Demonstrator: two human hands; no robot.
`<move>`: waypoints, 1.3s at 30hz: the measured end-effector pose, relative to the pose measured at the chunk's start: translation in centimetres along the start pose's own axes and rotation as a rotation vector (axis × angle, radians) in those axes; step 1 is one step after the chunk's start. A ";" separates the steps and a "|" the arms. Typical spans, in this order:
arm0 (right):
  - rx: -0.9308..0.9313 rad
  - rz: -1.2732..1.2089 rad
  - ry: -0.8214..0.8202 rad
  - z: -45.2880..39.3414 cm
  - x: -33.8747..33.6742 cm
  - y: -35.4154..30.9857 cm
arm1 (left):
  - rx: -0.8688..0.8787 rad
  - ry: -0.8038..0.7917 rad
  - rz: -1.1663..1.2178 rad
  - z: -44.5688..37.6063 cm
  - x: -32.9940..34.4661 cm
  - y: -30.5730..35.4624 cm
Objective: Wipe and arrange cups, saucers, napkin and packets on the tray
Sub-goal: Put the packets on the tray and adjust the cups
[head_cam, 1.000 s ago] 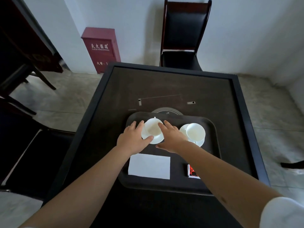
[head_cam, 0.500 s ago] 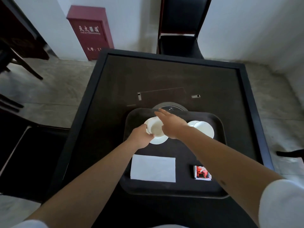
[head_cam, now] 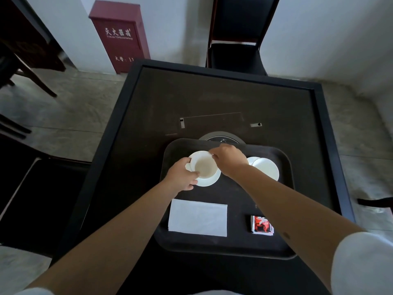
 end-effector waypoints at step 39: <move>0.295 -0.783 0.000 3.1 3.9 2.8 | 0.288 -0.022 -0.230 -0.4 -0.8 0.8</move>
Point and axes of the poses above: each hand's wrist, its own z-axis away from the middle knuckle, its own x-axis out of the palm, y = z × x, the point moved 6 cm from there along -z, towards the middle knuckle, and after that the axes turned 10 degrees about -y, right-handed, at the moved point
